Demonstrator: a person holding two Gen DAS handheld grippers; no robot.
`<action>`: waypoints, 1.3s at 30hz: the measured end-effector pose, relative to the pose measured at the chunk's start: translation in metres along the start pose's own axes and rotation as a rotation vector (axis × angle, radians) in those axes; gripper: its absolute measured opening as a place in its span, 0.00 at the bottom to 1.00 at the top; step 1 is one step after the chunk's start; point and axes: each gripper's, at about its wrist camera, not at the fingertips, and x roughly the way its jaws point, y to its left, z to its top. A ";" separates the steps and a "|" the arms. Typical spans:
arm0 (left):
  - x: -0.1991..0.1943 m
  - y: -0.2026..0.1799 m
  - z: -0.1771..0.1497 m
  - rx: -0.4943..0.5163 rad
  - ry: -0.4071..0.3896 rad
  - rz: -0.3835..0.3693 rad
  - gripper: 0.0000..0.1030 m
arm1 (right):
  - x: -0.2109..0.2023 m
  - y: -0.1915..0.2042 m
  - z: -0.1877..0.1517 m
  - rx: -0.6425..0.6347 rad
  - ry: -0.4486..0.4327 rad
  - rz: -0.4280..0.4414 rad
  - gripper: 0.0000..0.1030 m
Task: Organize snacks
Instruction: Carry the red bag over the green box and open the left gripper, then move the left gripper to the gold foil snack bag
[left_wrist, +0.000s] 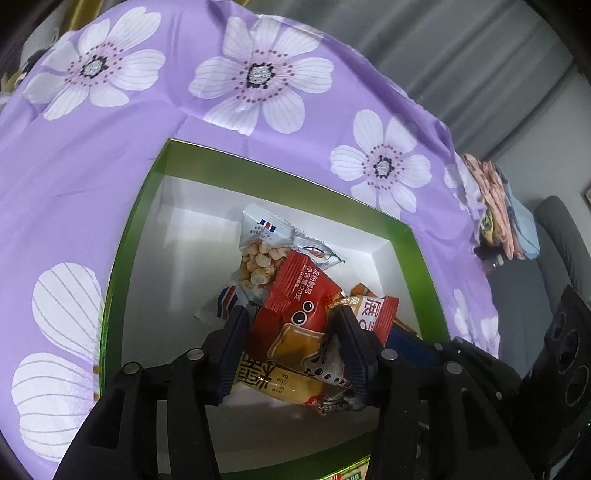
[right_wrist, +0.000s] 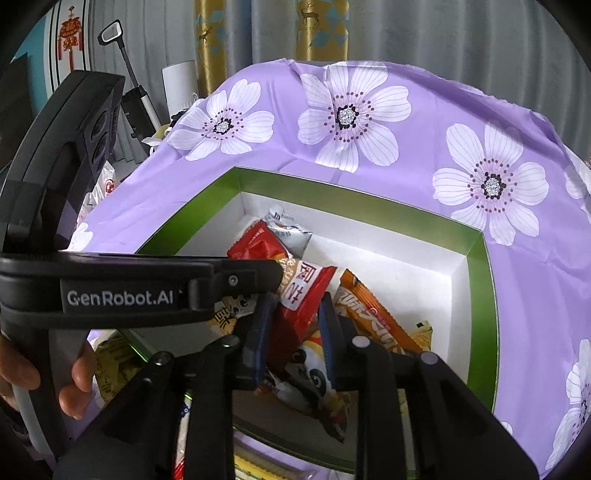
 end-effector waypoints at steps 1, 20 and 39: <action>-0.001 0.000 0.000 -0.004 -0.002 -0.001 0.51 | -0.002 0.000 0.000 0.004 -0.006 -0.008 0.36; -0.117 0.009 -0.031 -0.022 -0.237 0.065 0.89 | -0.094 -0.018 -0.043 0.115 -0.142 0.003 0.63; -0.118 0.067 -0.102 -0.141 -0.159 0.040 0.89 | -0.107 0.046 -0.119 0.128 -0.058 0.177 0.63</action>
